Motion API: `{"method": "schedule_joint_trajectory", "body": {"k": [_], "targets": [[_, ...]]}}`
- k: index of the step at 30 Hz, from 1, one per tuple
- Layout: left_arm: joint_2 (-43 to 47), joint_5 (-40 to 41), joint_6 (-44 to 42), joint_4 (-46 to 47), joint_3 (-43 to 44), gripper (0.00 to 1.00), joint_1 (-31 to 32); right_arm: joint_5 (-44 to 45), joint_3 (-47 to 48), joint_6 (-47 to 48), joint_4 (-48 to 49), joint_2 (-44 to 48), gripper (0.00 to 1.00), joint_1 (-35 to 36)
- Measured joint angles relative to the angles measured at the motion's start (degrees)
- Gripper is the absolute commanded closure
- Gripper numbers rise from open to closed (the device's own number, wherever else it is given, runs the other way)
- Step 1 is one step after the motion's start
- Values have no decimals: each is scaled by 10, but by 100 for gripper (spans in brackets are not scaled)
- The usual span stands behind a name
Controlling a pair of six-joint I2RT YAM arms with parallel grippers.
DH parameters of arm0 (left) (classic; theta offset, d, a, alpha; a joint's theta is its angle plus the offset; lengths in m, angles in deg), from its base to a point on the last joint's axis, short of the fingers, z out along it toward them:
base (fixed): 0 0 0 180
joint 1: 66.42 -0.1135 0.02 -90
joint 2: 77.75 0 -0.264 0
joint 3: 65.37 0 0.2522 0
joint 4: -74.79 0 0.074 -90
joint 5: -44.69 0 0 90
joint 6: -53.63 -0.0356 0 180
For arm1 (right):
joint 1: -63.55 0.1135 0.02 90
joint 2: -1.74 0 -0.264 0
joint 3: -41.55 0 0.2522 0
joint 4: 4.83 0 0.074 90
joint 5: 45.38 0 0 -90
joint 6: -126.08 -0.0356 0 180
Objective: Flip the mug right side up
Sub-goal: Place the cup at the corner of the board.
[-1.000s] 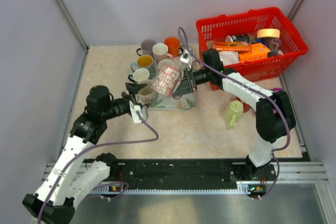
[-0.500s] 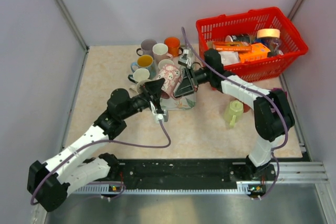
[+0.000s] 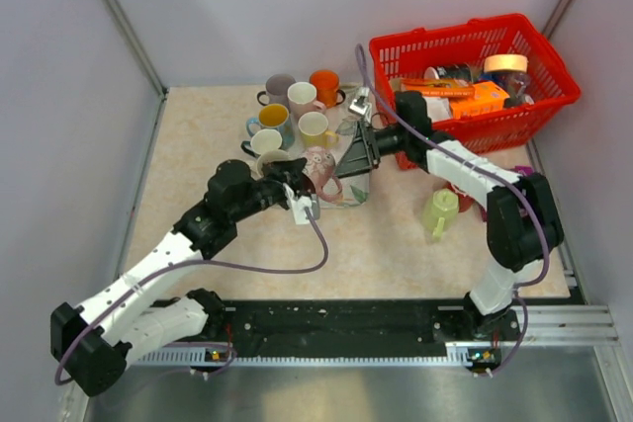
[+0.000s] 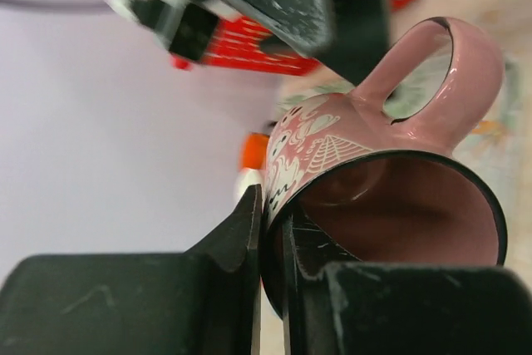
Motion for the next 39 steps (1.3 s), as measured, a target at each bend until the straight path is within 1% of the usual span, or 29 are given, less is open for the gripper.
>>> {"method": "schedule_joint_trajectory", "body": {"k": [2, 5, 7, 11, 13, 18, 21, 23, 24, 26, 28, 30, 33, 36, 39], "targets": [[2, -2, 45, -86, 35, 100, 0, 38, 0, 60, -41, 18, 8, -19], [2, -26, 97, -238, 98, 100, 1, 93, 1, 150, -102, 50, 1, -42], [-3, -46, 130, -337, 136, 100, 2, 123, 0, 199, -130, 73, 1, -50], [-25, -54, 203, -446, 151, 100, 4, 163, -25, 249, -145, 119, 1, -49], [-40, -49, 246, -482, 145, 100, 4, 197, -35, 278, -164, 138, 1, -48], [-68, -13, 348, -528, 112, 100, 4, 336, -38, 365, -222, 164, 1, -48], [-103, 7, 387, -530, 112, 100, 4, 383, -50, 410, -234, 181, 1, -48], [-127, 21, 410, -522, 111, 100, 4, 396, -73, 439, -236, 204, 1, -48], [-132, 26, 415, -517, 110, 98, 4, 399, -81, 450, -235, 215, 1, -48], [-140, 35, 426, -500, 105, 86, 4, 405, -105, 474, -231, 244, 1, -48], [-146, 41, 429, -488, 100, 77, 4, 409, -122, 491, -225, 267, 1, -48], [-153, 43, 431, -476, 95, 71, 4, 408, -132, 501, -218, 280, 1, -48], [-162, 42, 430, -460, 92, 65, 4, 403, -136, 508, -208, 284, 1, -48], [-162, 42, 426, -440, 87, 55, 4, 404, -140, 509, -206, 280, 1, -48], [-160, 53, 425, -435, 90, 50, 4, 395, -140, 520, -207, 270, 1, -48]]}}
